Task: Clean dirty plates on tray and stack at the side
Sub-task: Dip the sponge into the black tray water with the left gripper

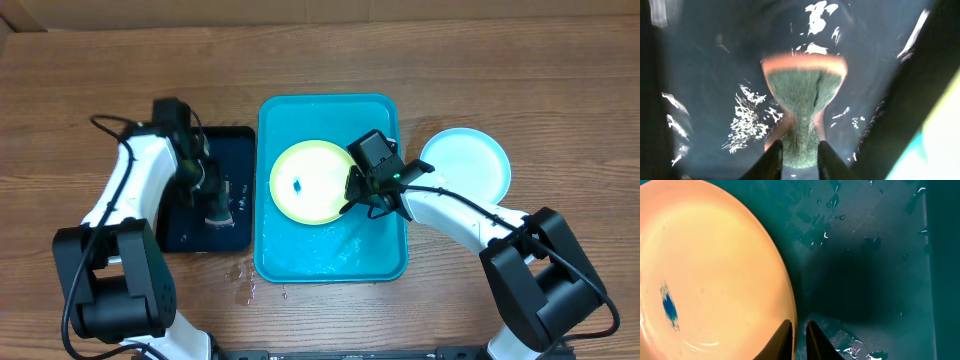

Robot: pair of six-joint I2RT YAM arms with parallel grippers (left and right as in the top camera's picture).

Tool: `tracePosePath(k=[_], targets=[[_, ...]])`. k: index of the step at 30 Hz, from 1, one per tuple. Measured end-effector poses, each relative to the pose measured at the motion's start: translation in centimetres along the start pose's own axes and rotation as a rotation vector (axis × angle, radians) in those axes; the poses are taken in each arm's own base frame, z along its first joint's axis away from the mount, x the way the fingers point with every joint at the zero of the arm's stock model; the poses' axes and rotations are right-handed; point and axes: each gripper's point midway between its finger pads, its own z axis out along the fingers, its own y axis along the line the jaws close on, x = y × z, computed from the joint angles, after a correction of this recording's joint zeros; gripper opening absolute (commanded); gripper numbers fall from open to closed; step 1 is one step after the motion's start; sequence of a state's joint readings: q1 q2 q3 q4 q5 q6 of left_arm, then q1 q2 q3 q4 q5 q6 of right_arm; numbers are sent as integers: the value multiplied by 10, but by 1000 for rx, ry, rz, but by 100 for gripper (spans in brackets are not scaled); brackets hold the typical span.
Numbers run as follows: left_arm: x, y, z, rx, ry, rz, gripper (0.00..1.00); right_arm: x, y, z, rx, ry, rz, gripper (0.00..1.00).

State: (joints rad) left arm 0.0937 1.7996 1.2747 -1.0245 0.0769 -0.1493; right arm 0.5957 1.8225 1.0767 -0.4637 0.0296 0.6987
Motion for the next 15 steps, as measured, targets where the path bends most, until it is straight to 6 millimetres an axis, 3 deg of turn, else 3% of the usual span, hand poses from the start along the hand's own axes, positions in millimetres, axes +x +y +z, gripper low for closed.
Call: tracePosePath(k=[2,3,6,15], targets=[[-13,-2,-12,7,-41,-4,31,0,0,0,0,-1,0,16],[-16,-3,-14,8,-49,-5,25,0,0,0,0,0,0,17],[-12,-2,-11,6,-36,-11,19,0,0,0,0,0,0,17],[10,4,28,1,-4,-25,24,0,0,0,2,1,1,18]])
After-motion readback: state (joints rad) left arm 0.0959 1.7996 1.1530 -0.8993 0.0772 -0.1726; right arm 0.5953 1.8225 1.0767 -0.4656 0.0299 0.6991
